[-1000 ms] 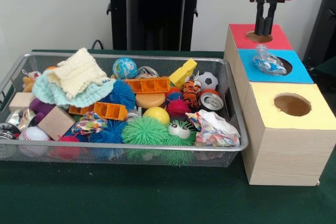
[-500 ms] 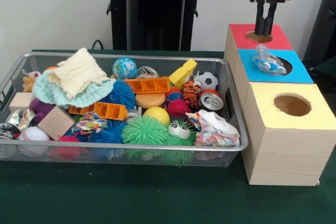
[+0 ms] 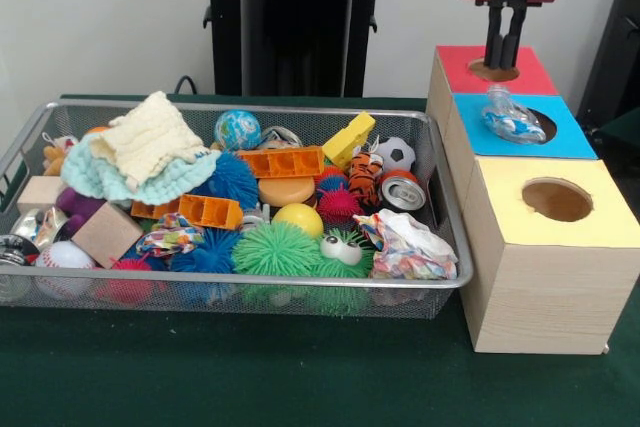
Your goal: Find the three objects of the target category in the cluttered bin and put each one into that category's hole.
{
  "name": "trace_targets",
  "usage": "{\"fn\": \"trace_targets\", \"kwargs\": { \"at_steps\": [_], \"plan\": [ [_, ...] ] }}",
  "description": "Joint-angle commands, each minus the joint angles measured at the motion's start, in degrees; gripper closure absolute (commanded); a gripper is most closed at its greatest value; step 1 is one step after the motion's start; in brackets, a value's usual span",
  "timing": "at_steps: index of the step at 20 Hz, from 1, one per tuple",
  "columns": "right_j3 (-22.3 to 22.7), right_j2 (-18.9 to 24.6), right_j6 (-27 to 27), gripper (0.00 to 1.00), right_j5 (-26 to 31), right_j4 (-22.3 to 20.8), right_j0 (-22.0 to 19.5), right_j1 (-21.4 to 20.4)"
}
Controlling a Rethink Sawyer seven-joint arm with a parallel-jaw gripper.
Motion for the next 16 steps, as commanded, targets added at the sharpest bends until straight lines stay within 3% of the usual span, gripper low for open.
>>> {"fn": "trace_targets", "kwargs": {
  "at_steps": [1,16],
  "plan": [
    [-1.4,2.3,10.7,1.0,2.6,0.7,-1.7,2.6],
    [-1.6,3.2,10.0,1.0,-1.3,-0.3,-3.0,5.3]
  ]
}}
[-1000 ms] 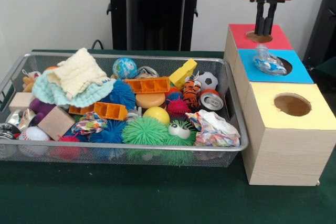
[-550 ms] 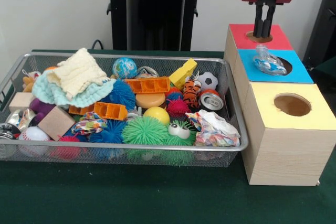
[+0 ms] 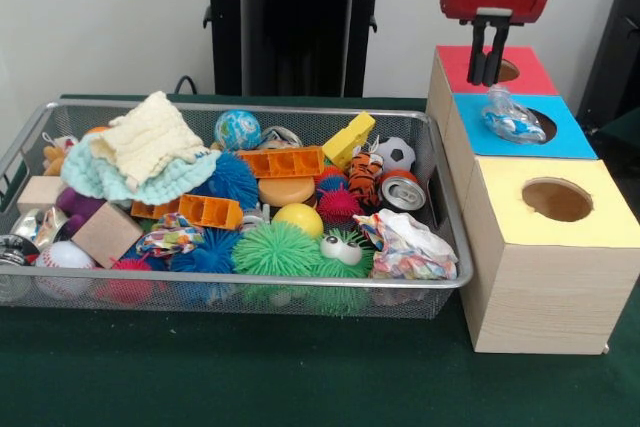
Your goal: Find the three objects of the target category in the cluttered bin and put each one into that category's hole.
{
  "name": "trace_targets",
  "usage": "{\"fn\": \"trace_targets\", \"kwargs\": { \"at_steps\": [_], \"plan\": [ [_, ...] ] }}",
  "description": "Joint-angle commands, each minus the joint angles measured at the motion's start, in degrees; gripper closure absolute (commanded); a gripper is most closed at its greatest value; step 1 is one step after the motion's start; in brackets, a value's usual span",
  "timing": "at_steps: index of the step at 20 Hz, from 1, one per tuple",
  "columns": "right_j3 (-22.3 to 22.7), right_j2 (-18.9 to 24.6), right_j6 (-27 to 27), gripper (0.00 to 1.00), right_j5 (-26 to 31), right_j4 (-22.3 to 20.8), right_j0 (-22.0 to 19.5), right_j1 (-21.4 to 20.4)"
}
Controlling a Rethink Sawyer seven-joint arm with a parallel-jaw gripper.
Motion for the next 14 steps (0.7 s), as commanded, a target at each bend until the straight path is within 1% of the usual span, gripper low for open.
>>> {"fn": "trace_targets", "kwargs": {
  "at_steps": [1,5,10,14],
  "plan": [
    [-1.6,3.2,10.1,1.0,-1.5,-0.2,-2.1,2.6],
    [-1.6,3.3,10.2,1.0,-1.3,-0.2,-2.1,2.4],
    [-2.0,2.9,10.0,1.0,0.7,0.0,-1.7,1.4],
    [-1.7,3.0,9.3,1.0,1.2,-0.4,-2.0,0.7]
  ]
}}
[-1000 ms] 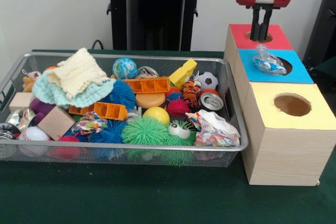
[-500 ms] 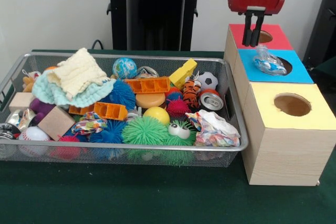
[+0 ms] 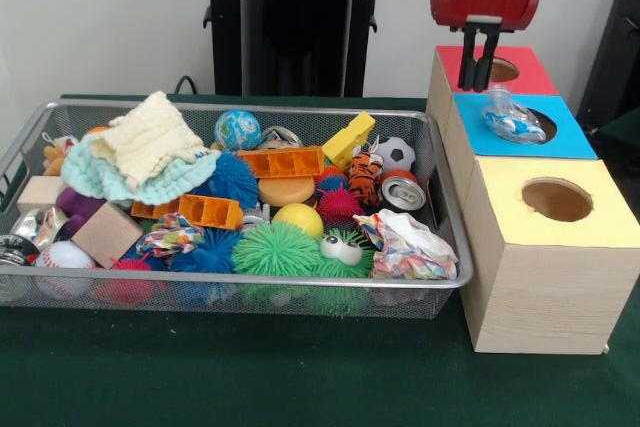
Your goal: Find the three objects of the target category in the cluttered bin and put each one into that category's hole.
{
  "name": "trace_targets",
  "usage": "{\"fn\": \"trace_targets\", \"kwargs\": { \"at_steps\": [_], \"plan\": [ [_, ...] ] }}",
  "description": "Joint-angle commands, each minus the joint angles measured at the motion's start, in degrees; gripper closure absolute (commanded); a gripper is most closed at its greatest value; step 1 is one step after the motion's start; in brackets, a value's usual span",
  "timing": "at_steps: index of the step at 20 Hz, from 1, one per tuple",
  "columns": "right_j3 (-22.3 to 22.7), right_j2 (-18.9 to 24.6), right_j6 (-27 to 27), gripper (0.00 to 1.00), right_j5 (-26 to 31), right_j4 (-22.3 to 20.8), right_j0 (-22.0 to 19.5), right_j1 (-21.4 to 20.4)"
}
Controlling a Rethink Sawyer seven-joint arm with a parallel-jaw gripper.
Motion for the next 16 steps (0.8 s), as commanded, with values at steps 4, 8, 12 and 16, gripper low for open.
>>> {"fn": "trace_targets", "kwargs": {
  "at_steps": [4,8,12,16],
  "plan": [
    [-2.0,1.5,8.7,1.0,6.3,-0.7,-0.7,-3.3],
    [-2.4,1.0,8.2,1.0,9.4,-0.9,-0.7,-5.1],
    [-2.2,1.2,7.6,1.0,9.6,-1.4,-1.1,-5.5],
    [-2.3,1.5,7.1,1.0,9.7,-1.8,-1.6,-5.7]
  ]
}}
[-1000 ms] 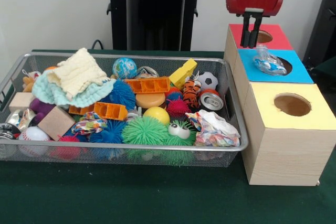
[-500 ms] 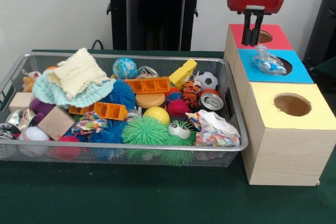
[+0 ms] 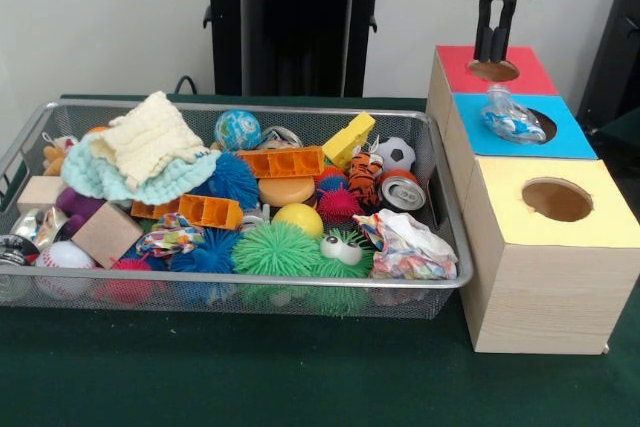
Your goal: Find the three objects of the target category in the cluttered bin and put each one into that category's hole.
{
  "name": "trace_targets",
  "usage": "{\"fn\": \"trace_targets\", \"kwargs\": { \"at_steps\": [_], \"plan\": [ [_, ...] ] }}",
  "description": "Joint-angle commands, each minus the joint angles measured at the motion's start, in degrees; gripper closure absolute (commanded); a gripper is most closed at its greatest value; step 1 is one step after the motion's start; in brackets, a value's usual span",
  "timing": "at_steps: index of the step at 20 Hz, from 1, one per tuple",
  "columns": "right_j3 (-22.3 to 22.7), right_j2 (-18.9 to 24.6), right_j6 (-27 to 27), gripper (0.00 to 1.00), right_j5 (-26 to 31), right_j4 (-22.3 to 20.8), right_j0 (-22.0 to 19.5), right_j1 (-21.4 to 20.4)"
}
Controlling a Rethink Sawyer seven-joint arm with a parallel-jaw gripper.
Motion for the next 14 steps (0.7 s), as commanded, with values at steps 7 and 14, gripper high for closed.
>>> {"fn": "trace_targets", "kwargs": {
  "at_steps": [7,14],
  "plan": [
    [-1.7,2.8,6.7,1.0,4.1,-1.8,-3.1,0.4],
    [-2.9,3.1,6.6,1.0,3.8,-1.9,-3.6,1.2]
  ]
}}
